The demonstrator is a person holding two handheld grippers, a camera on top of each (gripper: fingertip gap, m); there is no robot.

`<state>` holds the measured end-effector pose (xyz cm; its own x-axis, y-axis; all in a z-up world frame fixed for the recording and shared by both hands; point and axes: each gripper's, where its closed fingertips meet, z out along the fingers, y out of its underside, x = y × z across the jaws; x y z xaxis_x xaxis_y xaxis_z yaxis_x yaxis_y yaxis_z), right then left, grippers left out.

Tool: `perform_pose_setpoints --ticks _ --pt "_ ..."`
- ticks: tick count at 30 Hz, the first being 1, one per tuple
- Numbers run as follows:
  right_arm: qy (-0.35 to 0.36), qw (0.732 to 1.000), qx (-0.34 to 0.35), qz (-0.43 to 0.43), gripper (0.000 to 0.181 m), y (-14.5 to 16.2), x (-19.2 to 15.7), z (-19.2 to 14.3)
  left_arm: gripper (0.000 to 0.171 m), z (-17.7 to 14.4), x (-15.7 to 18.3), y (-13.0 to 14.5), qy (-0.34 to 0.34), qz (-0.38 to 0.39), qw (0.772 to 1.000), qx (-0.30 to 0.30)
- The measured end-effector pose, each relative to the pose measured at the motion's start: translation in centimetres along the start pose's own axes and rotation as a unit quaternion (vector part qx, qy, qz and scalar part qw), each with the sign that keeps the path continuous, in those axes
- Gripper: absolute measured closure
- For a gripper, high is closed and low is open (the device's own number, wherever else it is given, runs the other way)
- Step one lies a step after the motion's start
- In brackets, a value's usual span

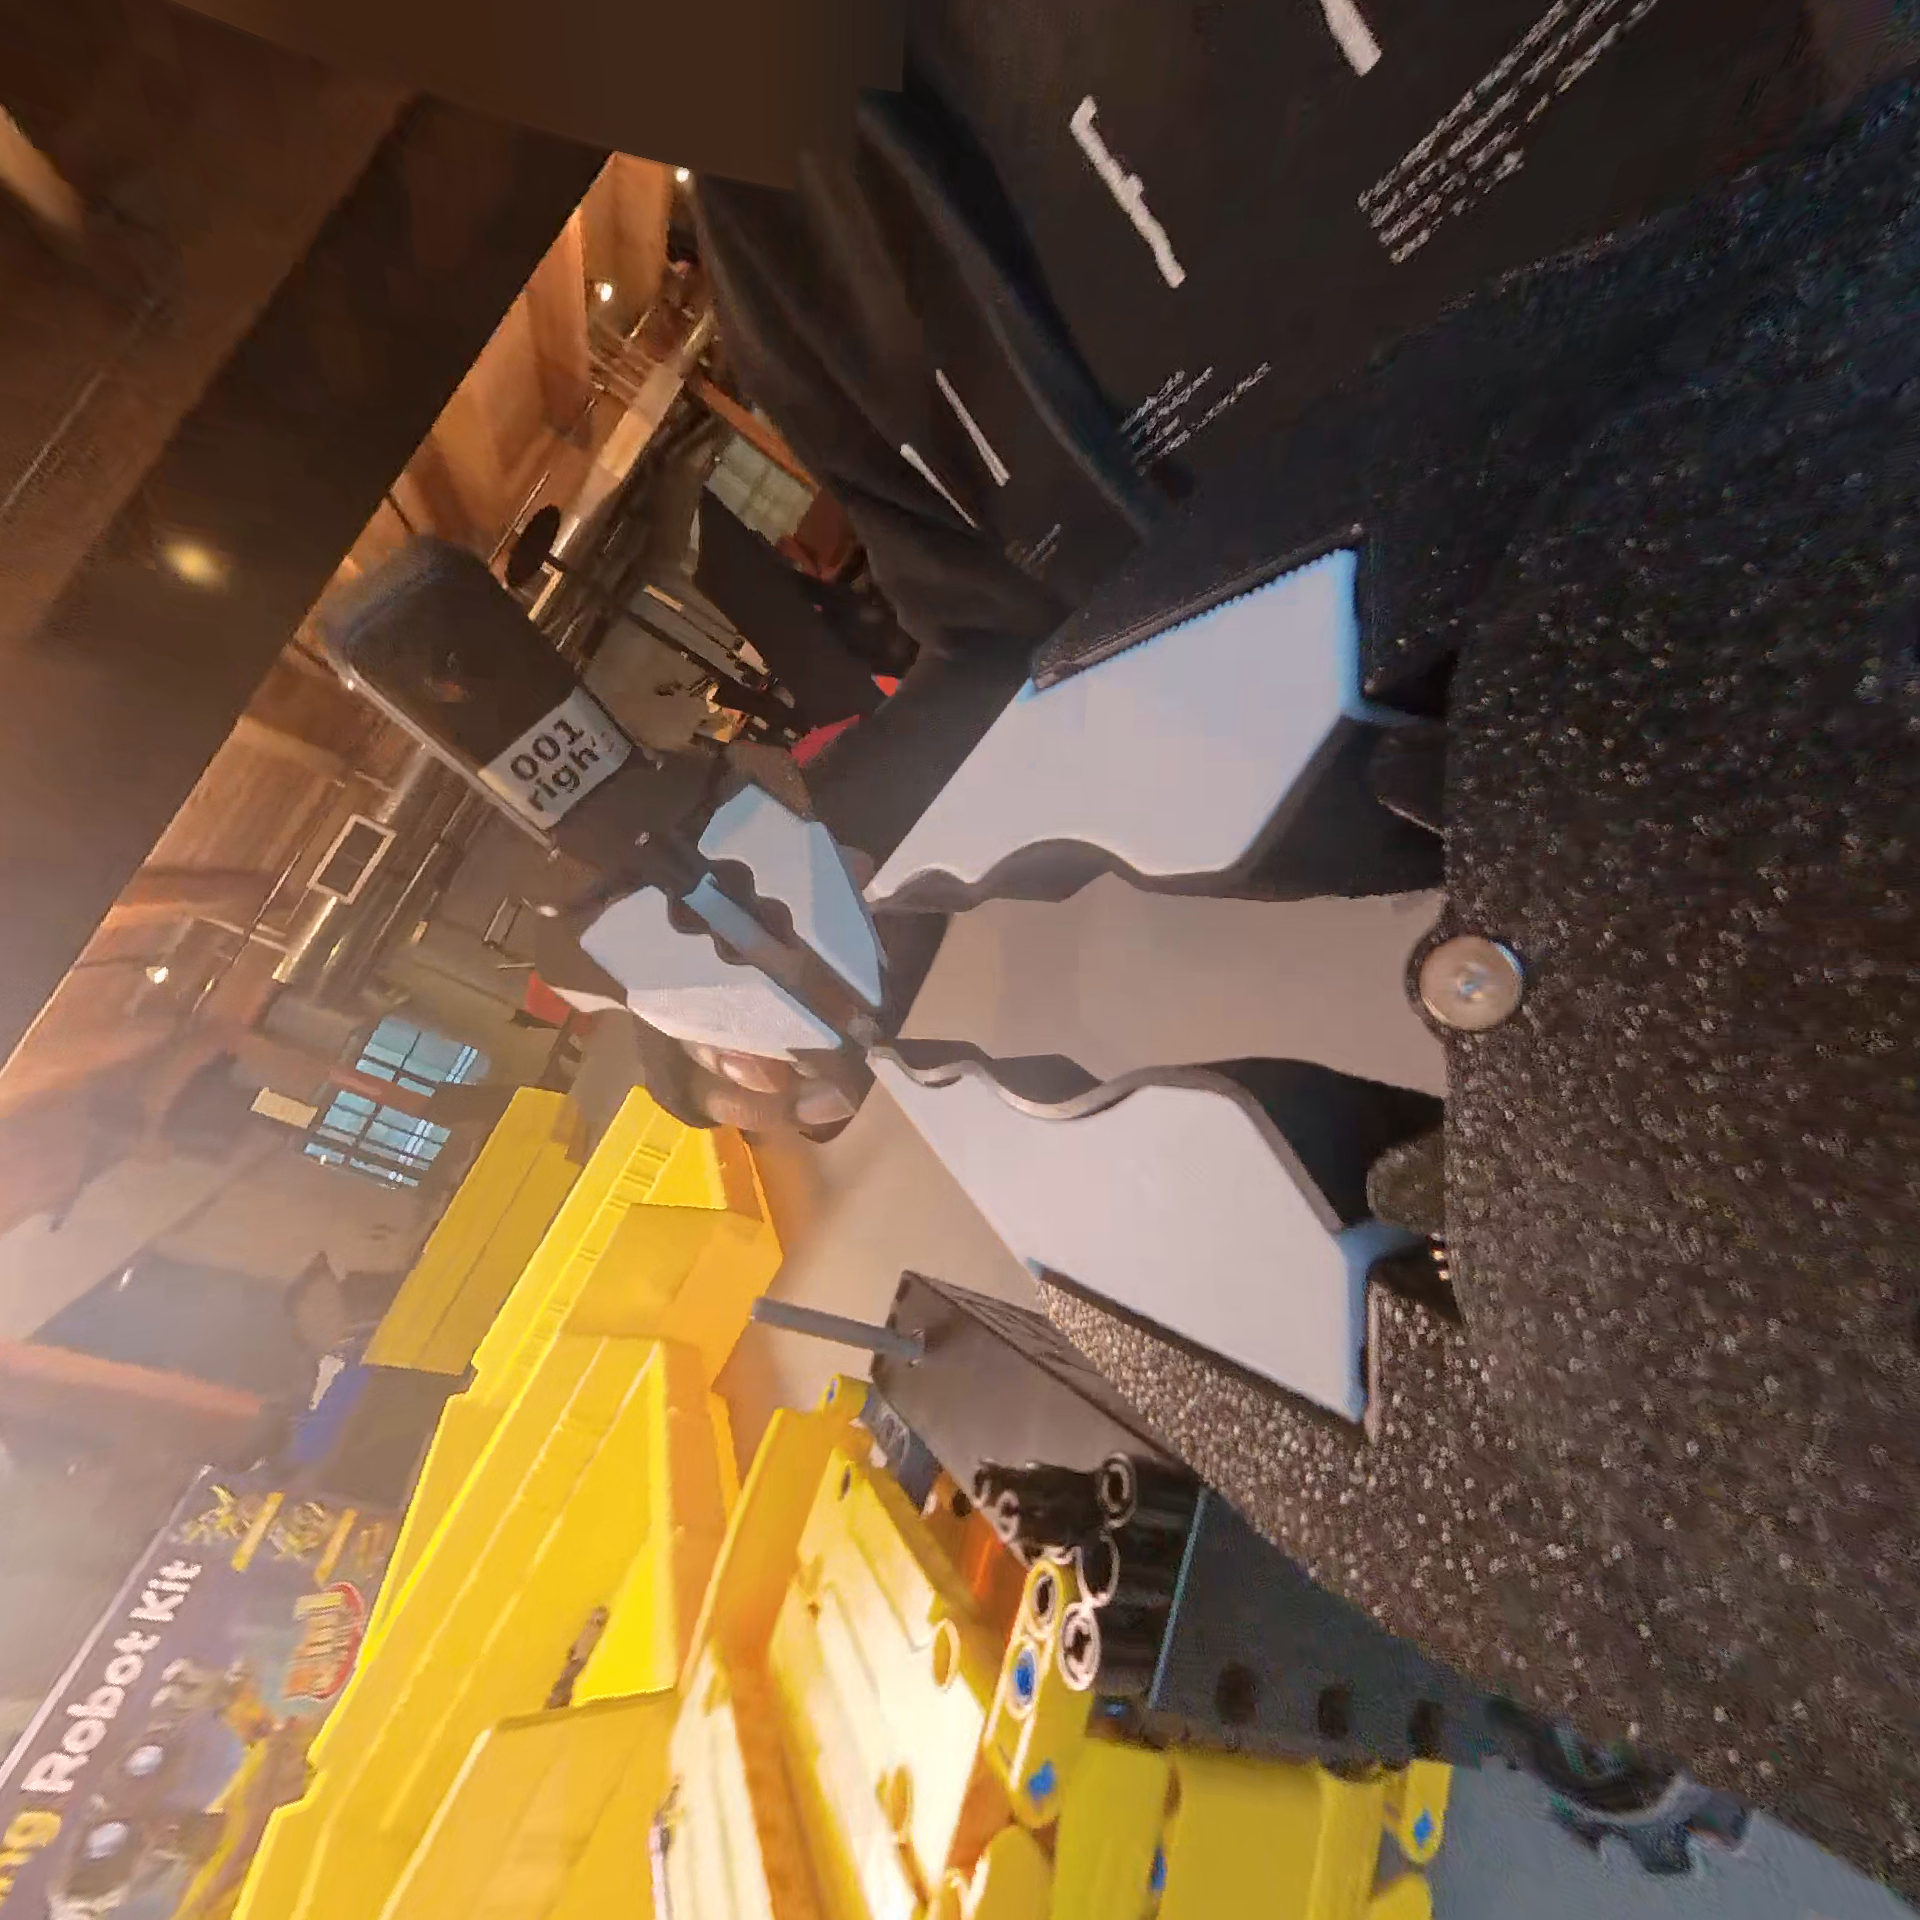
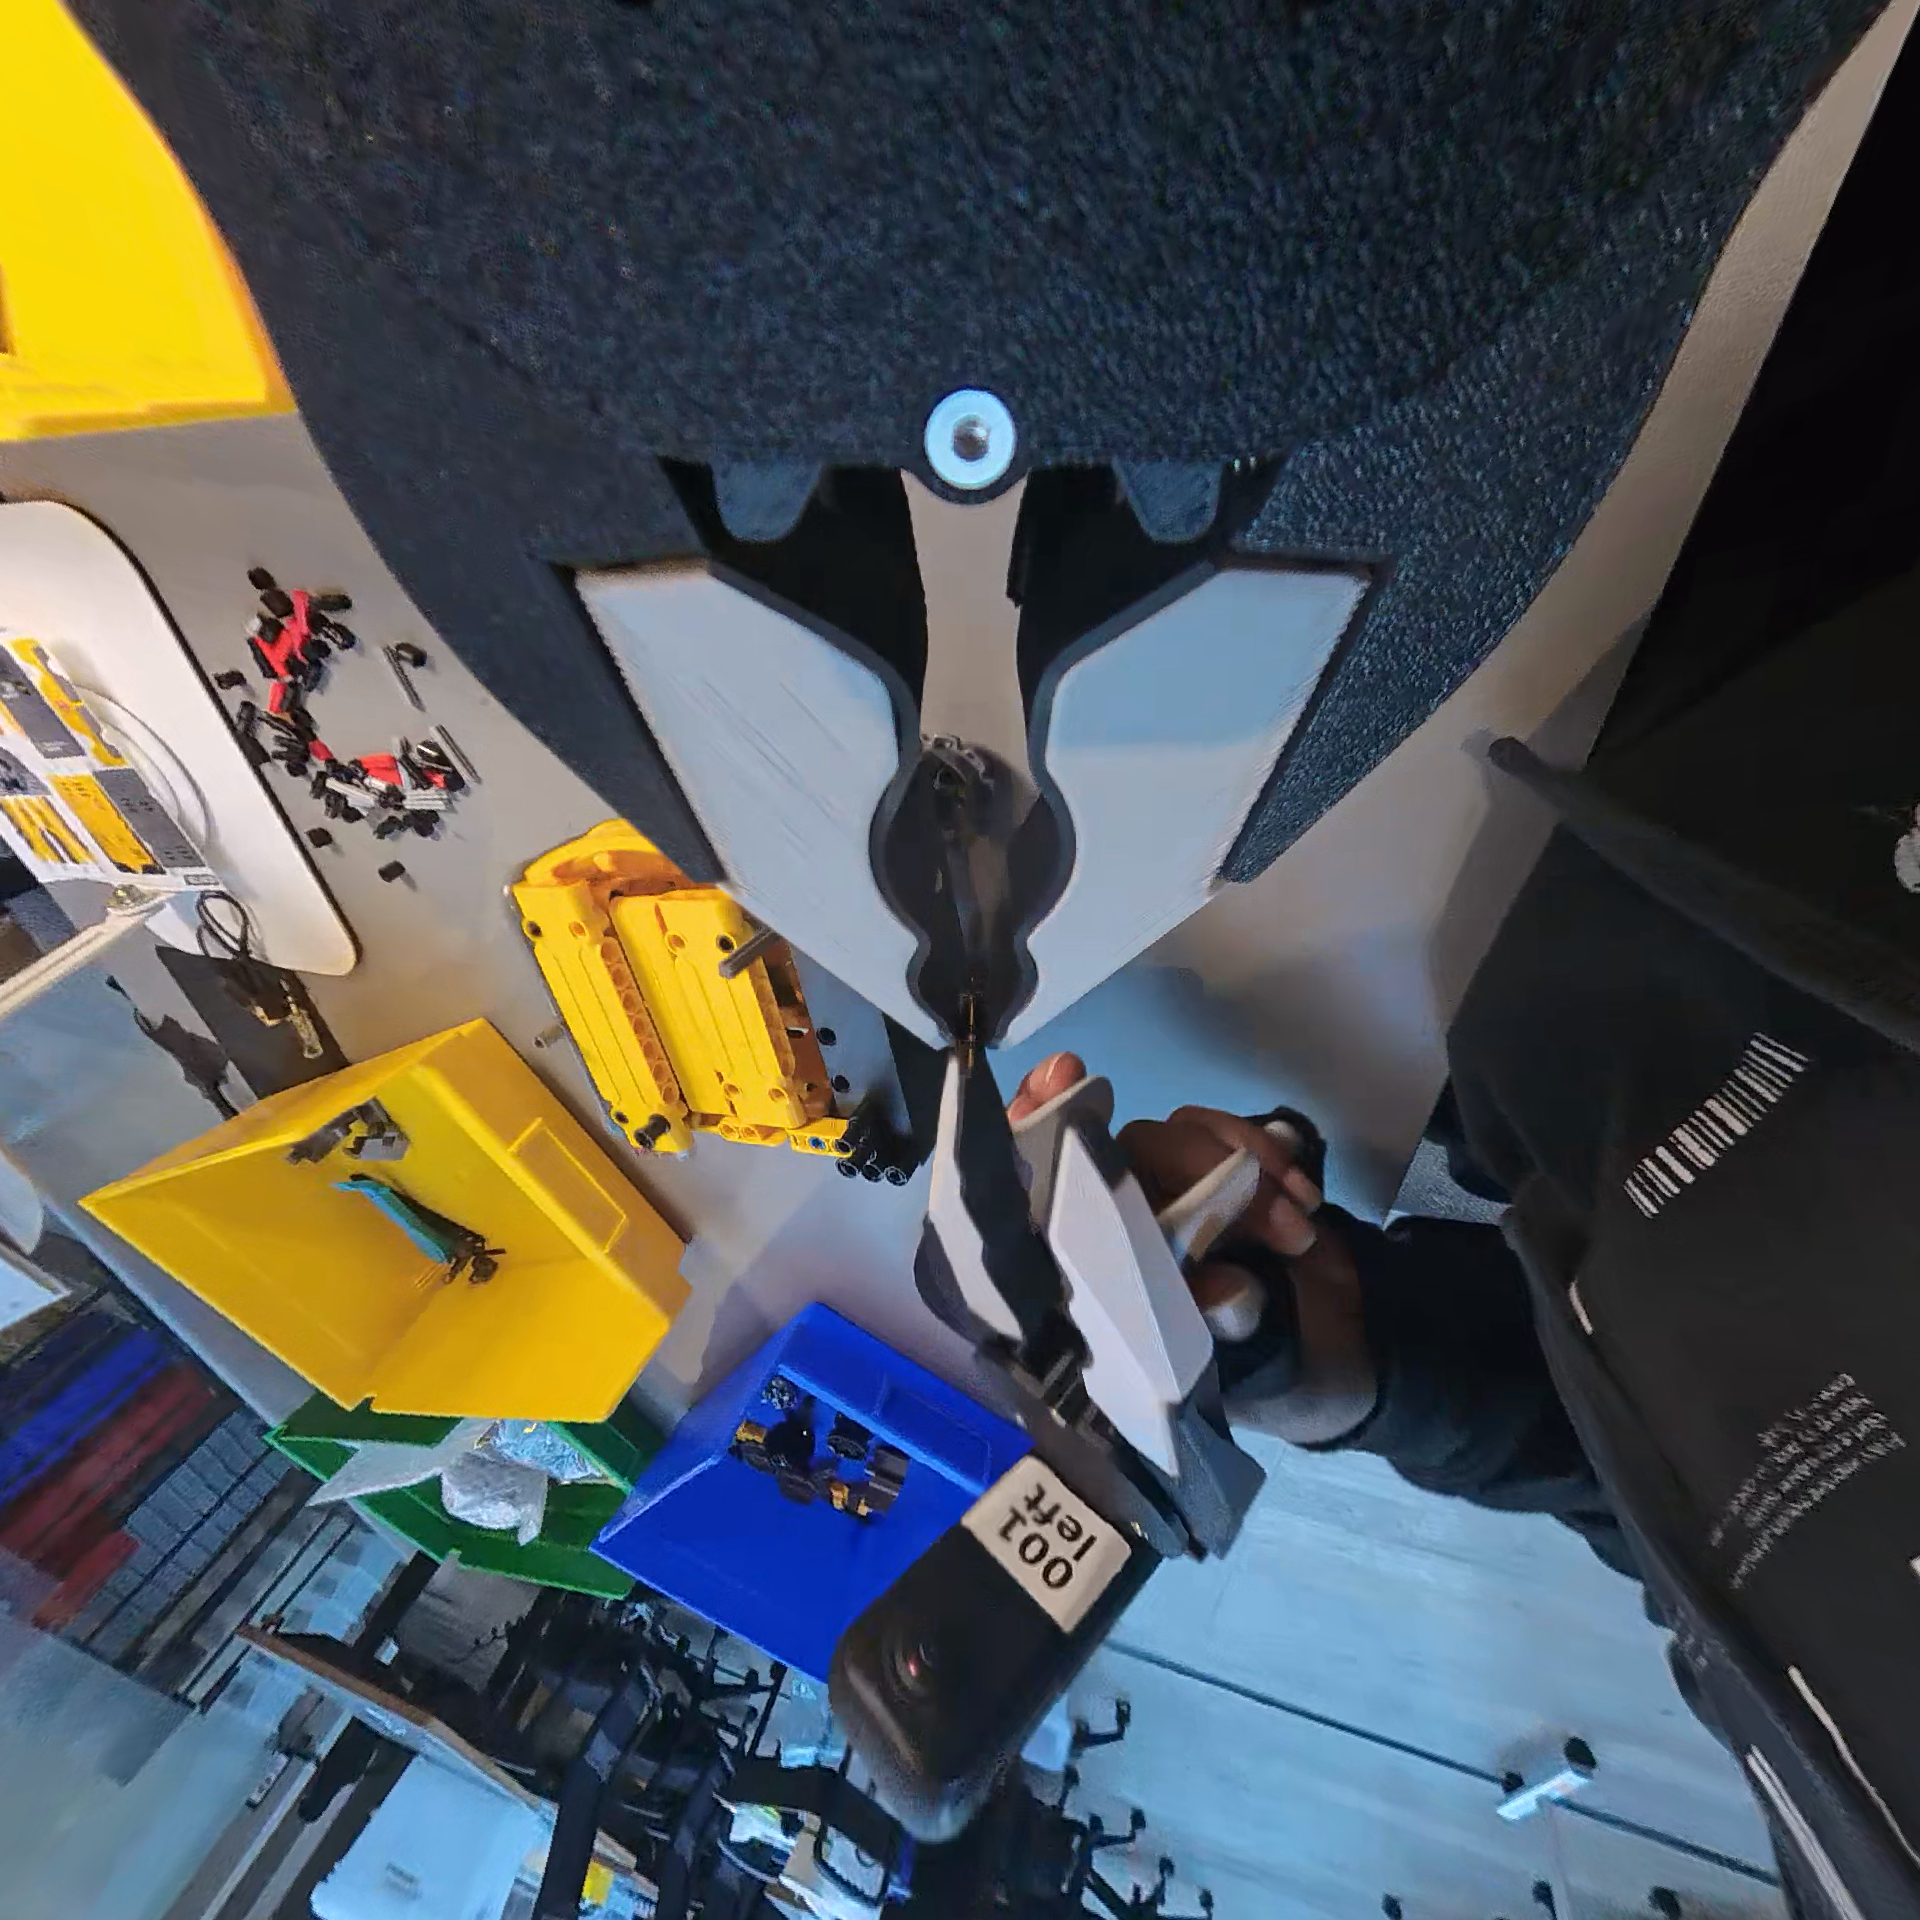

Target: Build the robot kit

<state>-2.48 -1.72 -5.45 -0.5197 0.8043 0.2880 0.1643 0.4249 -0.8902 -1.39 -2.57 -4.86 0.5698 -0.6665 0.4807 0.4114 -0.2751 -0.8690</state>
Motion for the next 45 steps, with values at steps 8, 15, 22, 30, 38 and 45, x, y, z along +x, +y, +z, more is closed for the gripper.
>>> perform_pose_setpoints --ticks 8,15,22,30,38,45 --pt "-0.005 1.0 -0.014 -0.01 0.176 -0.1 -0.9 1.0 0.159 -0.9 -0.3 0.6 -0.02 -0.013 1.0 0.008" --pt "-0.011 0.999 -0.028 -0.024 0.176 0.2 -1.7 1.2 0.169 -0.9 -0.3 1.1 -0.021 -0.02 1.0 0.005" --pt "0.006 0.999 0.045 -0.02 0.173 -1.7 -1.6 0.3 0.17 -1.0 0.8 -0.7 0.065 -0.123 0.986 0.094" --pt "0.019 0.997 0.069 -0.022 0.176 -2.0 -1.8 -0.3 0.17 -0.6 1.5 -0.9 0.146 -0.228 0.953 0.135" --pt "-0.009 1.0 -0.005 0.011 0.177 2.4 -2.3 -0.4 0.169 0.0 -0.3 1.8 0.045 -0.147 0.987 0.048" --pt "-0.017 0.978 -0.19 0.081 0.177 13.8 -2.6 0.1 0.166 -1.4 -1.8 2.5 -0.033 -0.06 0.998 0.004"
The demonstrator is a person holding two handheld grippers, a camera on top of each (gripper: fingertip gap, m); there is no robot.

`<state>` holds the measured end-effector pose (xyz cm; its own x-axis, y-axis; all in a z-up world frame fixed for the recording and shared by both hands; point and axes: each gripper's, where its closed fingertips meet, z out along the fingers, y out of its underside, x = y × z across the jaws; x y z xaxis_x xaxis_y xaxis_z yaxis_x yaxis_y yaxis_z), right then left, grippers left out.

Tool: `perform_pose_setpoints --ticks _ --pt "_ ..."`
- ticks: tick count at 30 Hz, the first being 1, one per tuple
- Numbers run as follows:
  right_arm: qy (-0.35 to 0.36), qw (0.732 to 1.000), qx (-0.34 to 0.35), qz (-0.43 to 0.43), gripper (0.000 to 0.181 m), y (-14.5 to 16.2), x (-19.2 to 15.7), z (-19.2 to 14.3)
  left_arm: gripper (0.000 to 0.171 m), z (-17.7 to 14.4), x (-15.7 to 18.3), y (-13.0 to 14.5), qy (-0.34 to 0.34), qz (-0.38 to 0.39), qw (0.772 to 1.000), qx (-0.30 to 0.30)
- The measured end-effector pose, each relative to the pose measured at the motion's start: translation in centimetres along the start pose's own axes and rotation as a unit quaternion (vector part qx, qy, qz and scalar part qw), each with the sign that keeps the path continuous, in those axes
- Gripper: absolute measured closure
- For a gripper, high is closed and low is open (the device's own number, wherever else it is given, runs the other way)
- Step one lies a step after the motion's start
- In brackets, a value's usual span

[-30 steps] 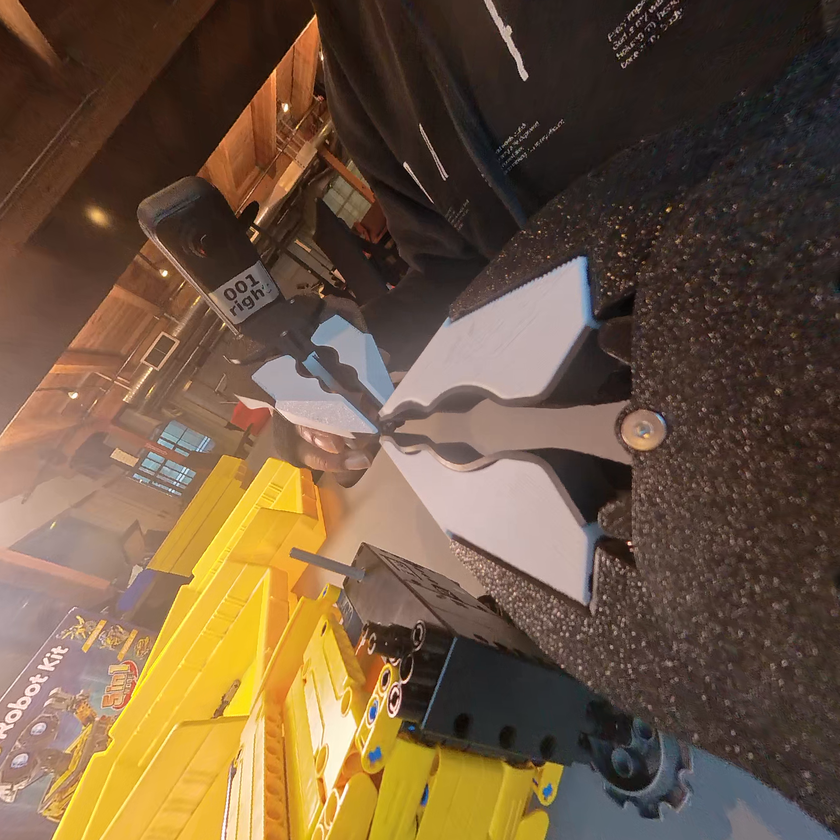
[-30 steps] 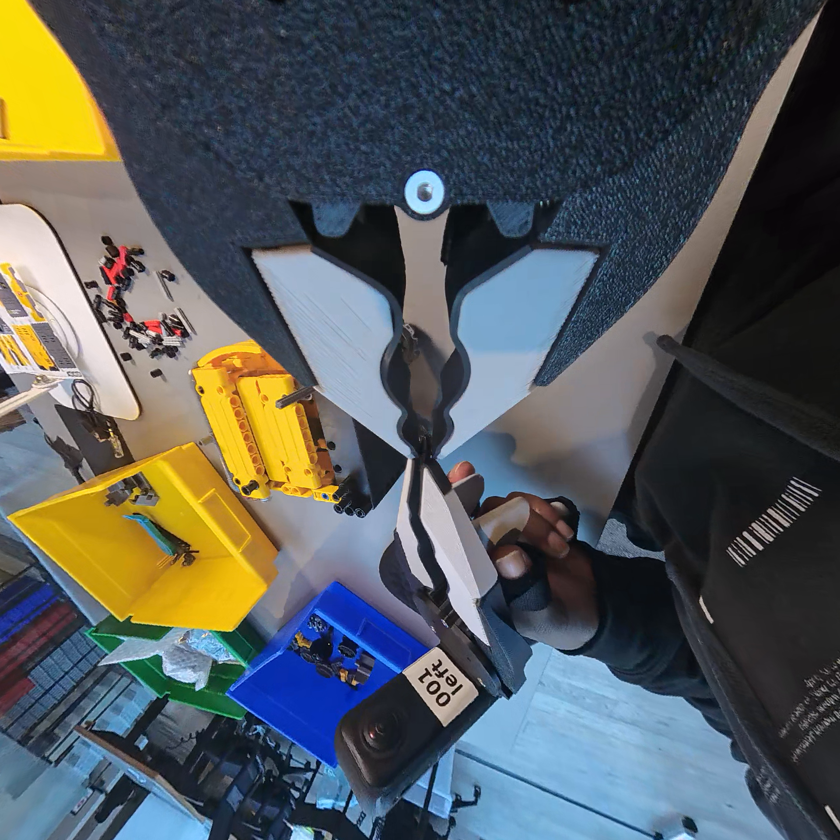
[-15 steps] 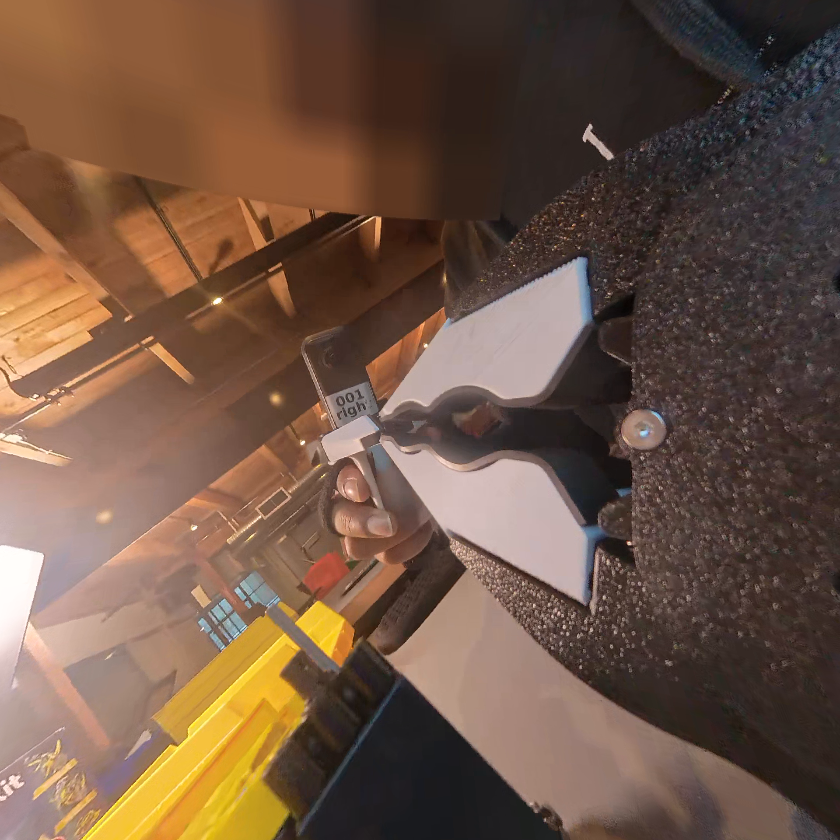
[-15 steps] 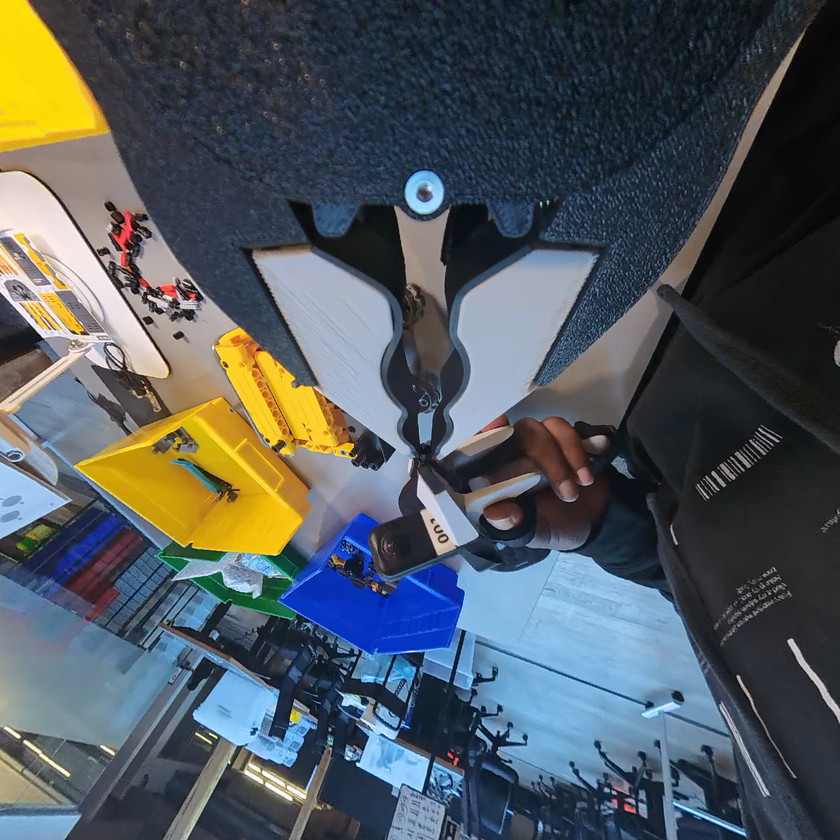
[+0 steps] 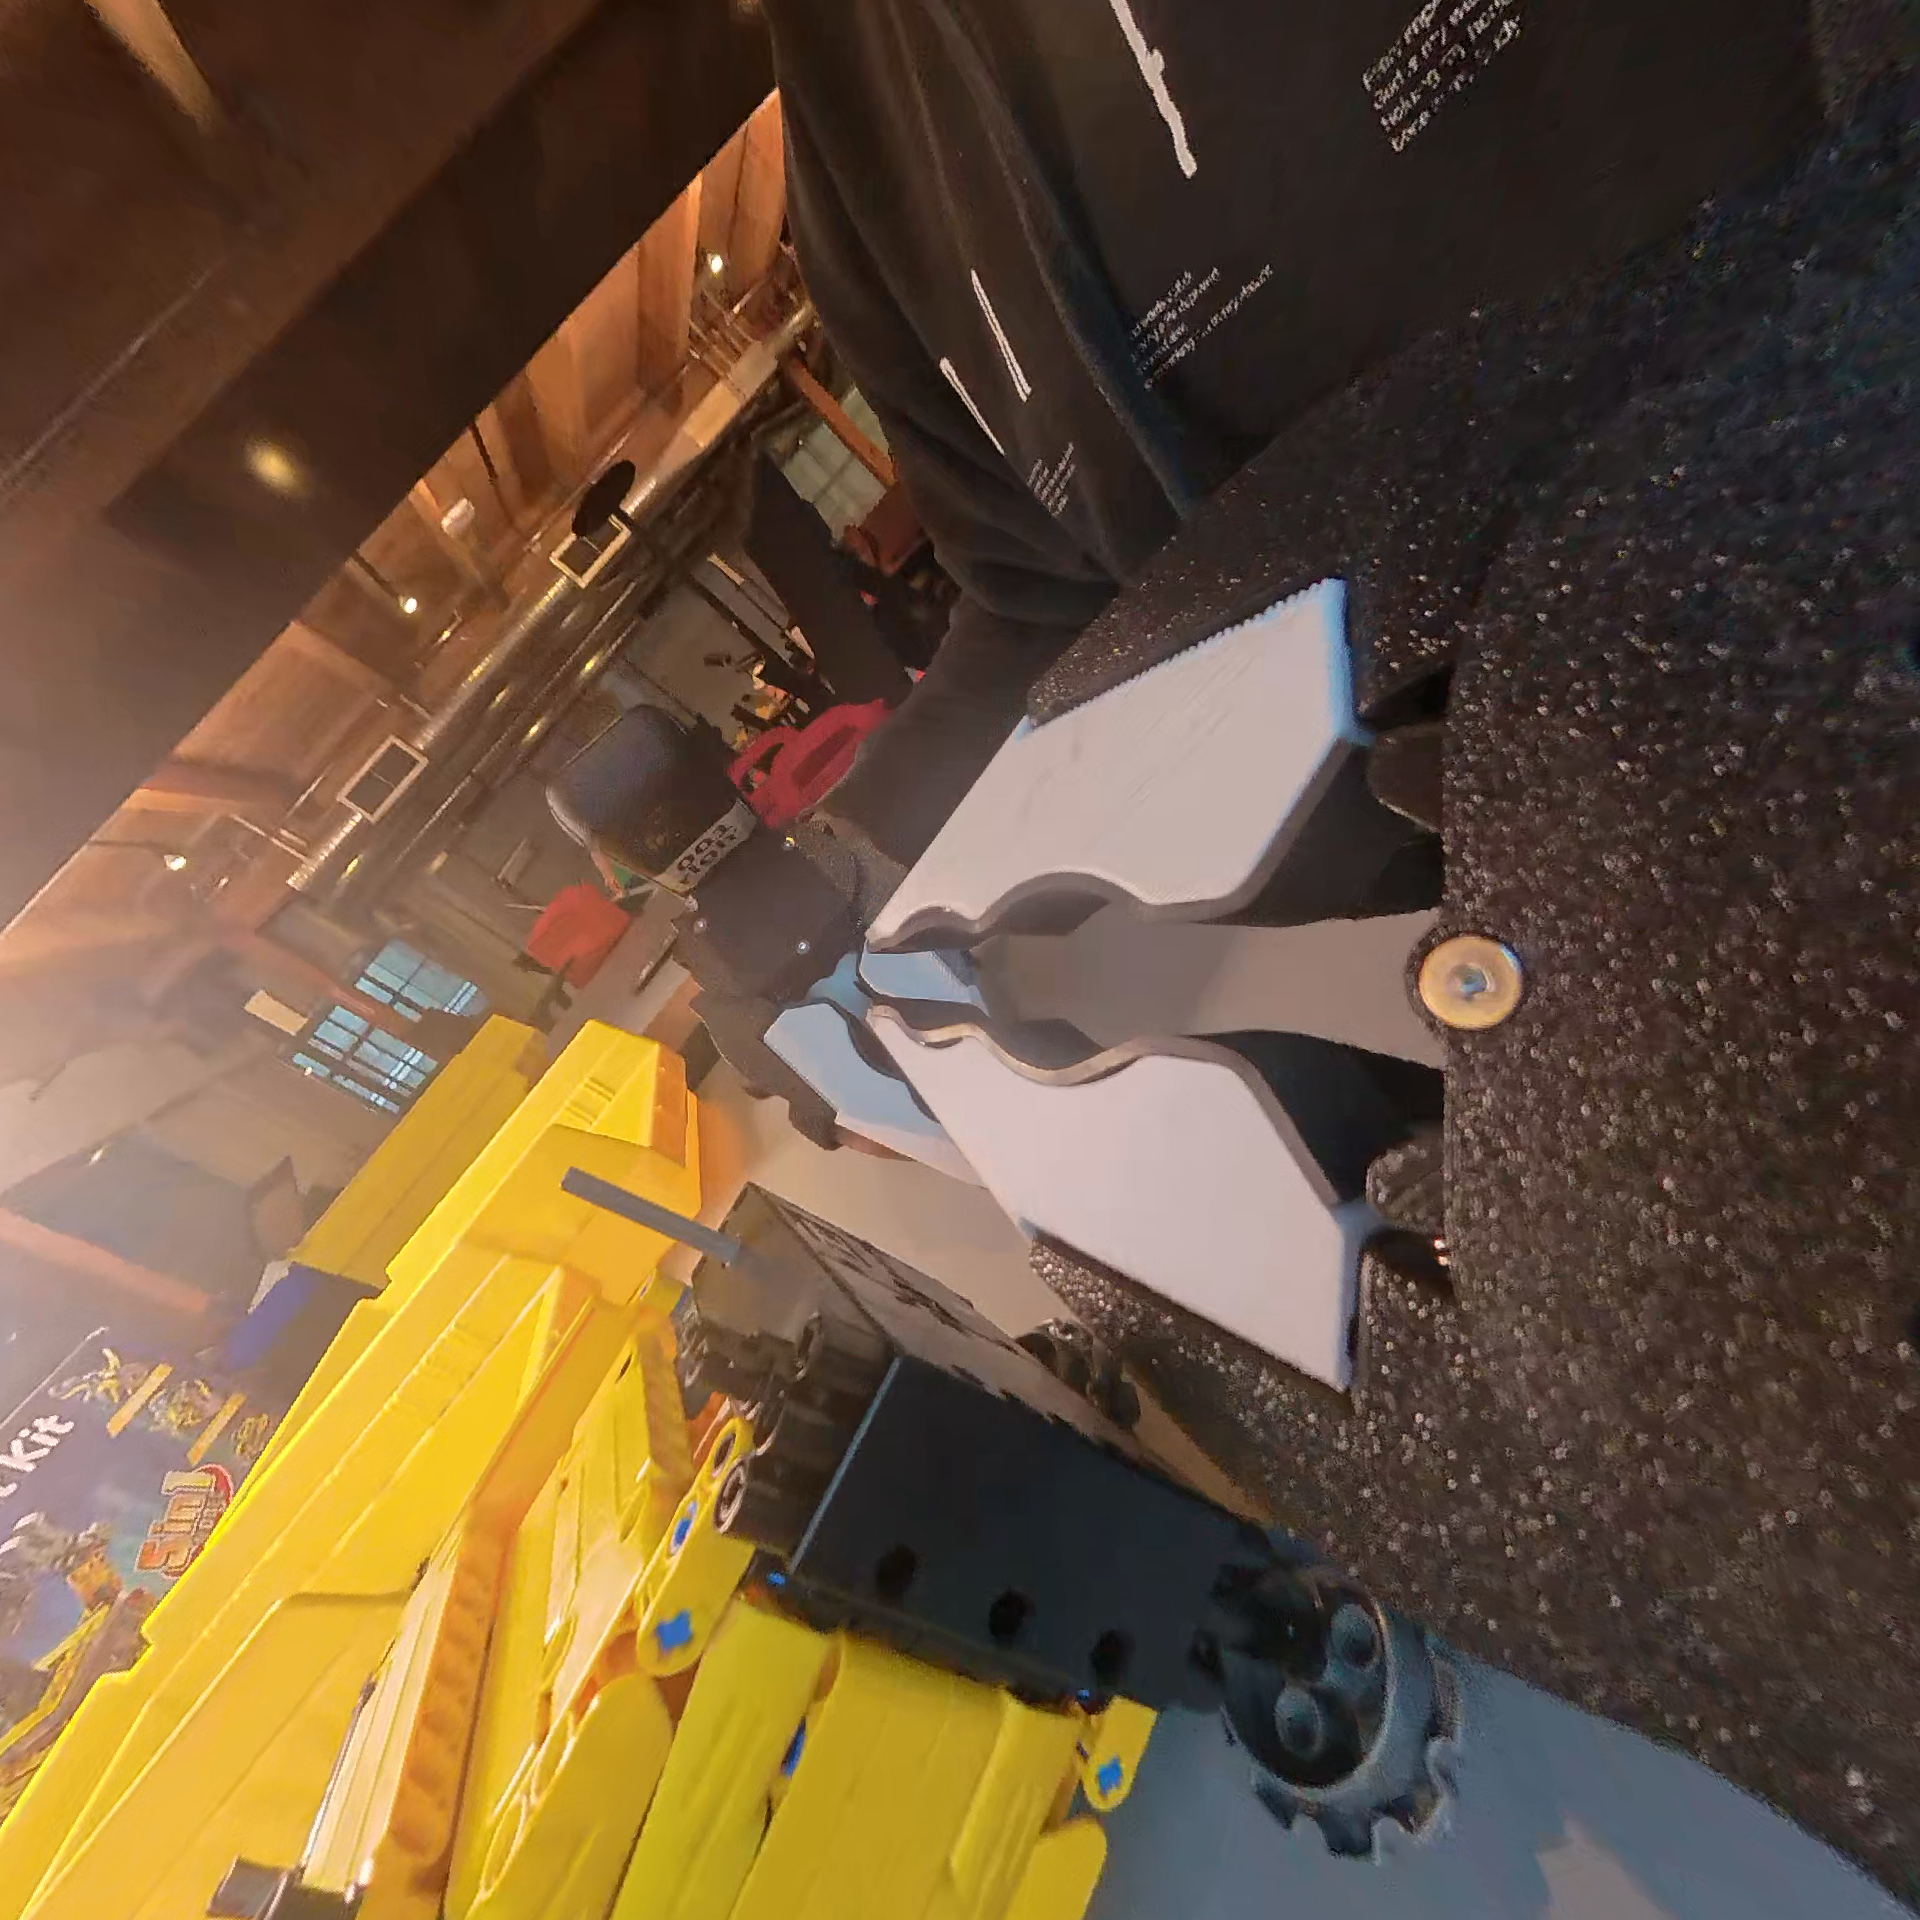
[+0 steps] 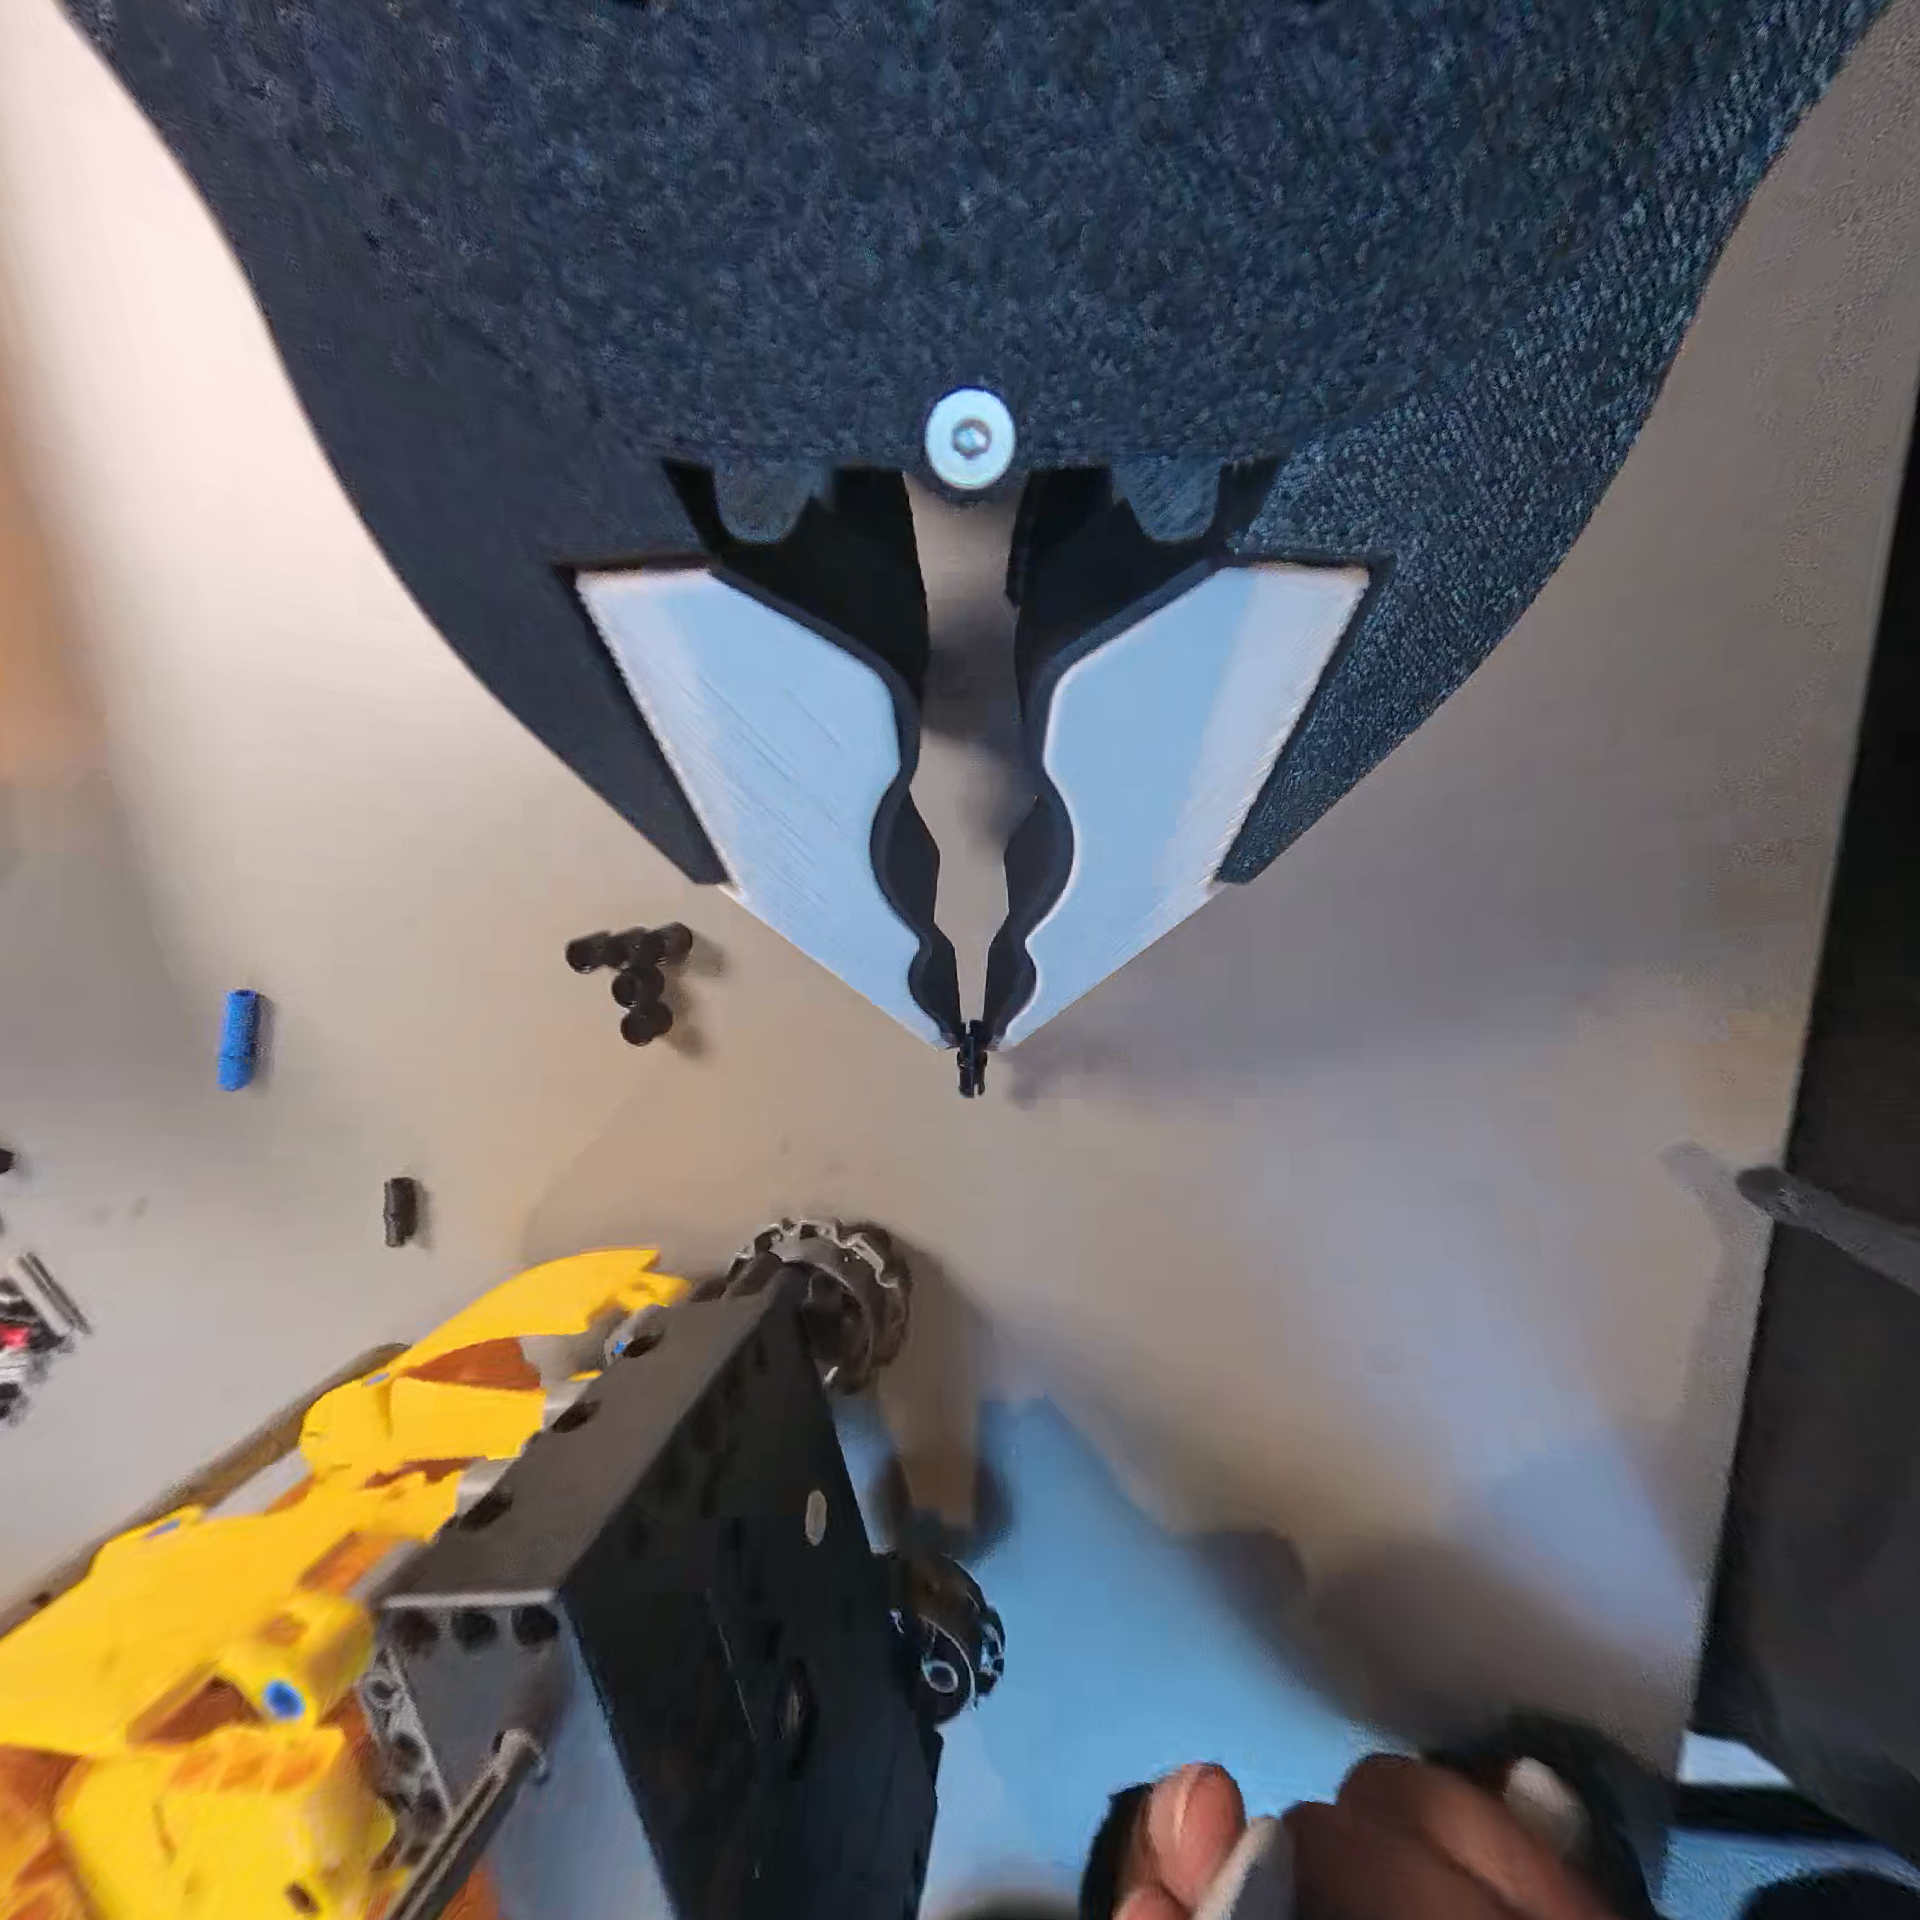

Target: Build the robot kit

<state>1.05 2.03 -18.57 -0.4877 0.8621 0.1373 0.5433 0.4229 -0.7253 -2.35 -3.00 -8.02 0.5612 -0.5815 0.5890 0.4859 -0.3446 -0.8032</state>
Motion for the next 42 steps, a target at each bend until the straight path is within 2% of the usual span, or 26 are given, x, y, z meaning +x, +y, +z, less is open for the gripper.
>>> perform_pose_setpoints --ticks 1,6,9,13,16,18,19,22,27,30,33,36,42 --pt "-0.001 1.0 0.008 0.002 0.177 -0.3 0.1 -0.1 0.165 -0.1 -0.1 0.1 -0.003 0.002 1.0 -0.002" --pt "-0.023 0.998 -0.053 0.002 0.174 0.9 0.5 -0.1 0.164 0.0 -0.3 0.2 -0.001 0.001 1.0 -0.006" --pt "-0.05 0.997 -0.049 0.017 0.162 0.7 1.0 -0.6 0.164 0.0 -0.1 0.3 0.001 0.006 1.0 -0.008" --pt "-0.022 0.996 -0.004 0.082 0.159 -0.3 5.5 -1.9 0.164 -0.2 0.1 0.4 0.004 0.012 1.0 -0.011" --pt "-0.015 0.994 -0.052 0.094 0.143 1.6 7.3 -1.0 0.164 -0.3 0.0 0.3 0.004 0.011 1.0 -0.011" --pt "-0.032 0.994 -0.061 0.088 0.147 1.9 6.9 -0.2 0.164 -0.3 0.0 0.4 0.003 0.014 1.0 -0.015" --pt "-0.029 0.994 -0.066 0.081 0.156 2.1 6.9 0.0 0.163 -0.3 0.0 0.5 0.002 0.015 1.0 -0.018" --pt "-0.023 0.997 -0.053 0.045 0.159 1.2 6.4 -0.3 0.162 -0.5 -0.3 0.6 -0.008 0.012 1.0 -0.023" --pt "0.001 0.995 0.059 -0.076 0.159 -4.9 1.3 -1.9 0.144 -0.7 -2.8 1.5 -0.083 -0.013 0.995 -0.054" --pt "0.049 0.986 0.106 -0.123 0.159 -8.0 -0.6 -2.5 0.138 0.2 -2.2 2.5 -0.061 -0.033 0.994 -0.08" --pt "0.081 0.978 0.109 -0.156 0.159 -9.0 -1.4 -2.2 0.146 0.9 -1.3 2.8 -0.033 -0.039 0.995 -0.083" --pt "0.086 0.977 0.108 -0.165 0.159 -9.2 -1.7 -2.0 0.164 1.0 -0.7 3.2 -0.021 -0.018 0.995 -0.097" --pt "0.058 0.979 0.14 -0.139 0.158 -9.5 -2.2 -2.0 0.165 0.6 -0.2 3.3 -0.021 0.027 0.993 -0.112"
